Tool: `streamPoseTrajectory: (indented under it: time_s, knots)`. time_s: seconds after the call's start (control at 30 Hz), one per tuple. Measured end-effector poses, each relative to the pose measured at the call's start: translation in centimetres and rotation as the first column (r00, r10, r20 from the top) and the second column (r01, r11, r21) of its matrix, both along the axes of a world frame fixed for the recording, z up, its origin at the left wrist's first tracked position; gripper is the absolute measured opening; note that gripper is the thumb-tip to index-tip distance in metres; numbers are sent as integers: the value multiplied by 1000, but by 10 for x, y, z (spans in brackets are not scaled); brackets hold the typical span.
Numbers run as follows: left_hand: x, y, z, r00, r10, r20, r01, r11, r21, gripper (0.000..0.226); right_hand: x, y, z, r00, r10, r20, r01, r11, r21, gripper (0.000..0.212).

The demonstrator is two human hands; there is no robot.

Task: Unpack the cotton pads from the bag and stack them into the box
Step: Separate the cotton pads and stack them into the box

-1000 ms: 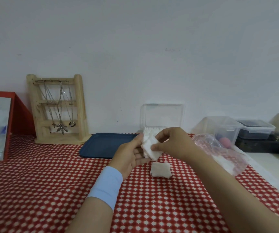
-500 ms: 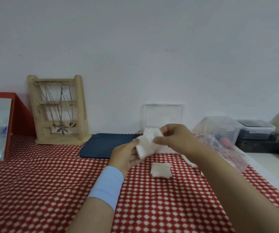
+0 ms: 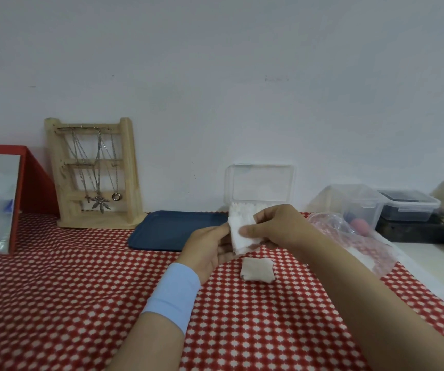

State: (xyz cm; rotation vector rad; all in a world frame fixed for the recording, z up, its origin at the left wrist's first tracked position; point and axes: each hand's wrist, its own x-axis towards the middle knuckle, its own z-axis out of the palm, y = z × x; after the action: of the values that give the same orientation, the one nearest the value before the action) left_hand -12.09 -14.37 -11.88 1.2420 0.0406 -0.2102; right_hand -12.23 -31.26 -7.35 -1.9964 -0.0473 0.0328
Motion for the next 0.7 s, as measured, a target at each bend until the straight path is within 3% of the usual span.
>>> streamPoseTrajectory:
  time_s: [0.2, 0.33, 0.43, 0.5, 0.6, 0.63, 0.7]
  knots:
    - [2, 0, 2, 999, -49, 5, 49, 998, -24, 41, 1, -1, 0, 1000, -23, 20, 24, 998, -53, 40]
    - [0, 4, 1, 987, -139, 81, 128, 983, 128, 42, 2, -2, -3, 998, 63, 18, -62, 998, -29, 25]
    - [7, 11, -6, 994, -45, 95, 30, 988, 150, 29, 6, -3, -9, 990, 83, 112, -61, 982, -180, 20]
    - [12, 17, -9, 994, 56, 89, -70, 984, 161, 30, 10, -5, -15, 977, 170, 131, -109, 919, -380, 24]
    - [15, 22, -11, 986, 148, 70, -156, 981, 116, 20, 13, -8, -26, 951, 304, -47, -258, 705, -661, 33]
    - [15, 22, -11, 986, 153, 61, -158, 983, 96, 17, 13, -9, -28, 943, 314, -110, -298, 653, -696, 38]
    - [16, 20, -11, 989, 139, 42, -141, 988, 69, 14, 12, -10, -29, 940, 302, -158, -323, 641, -697, 49]
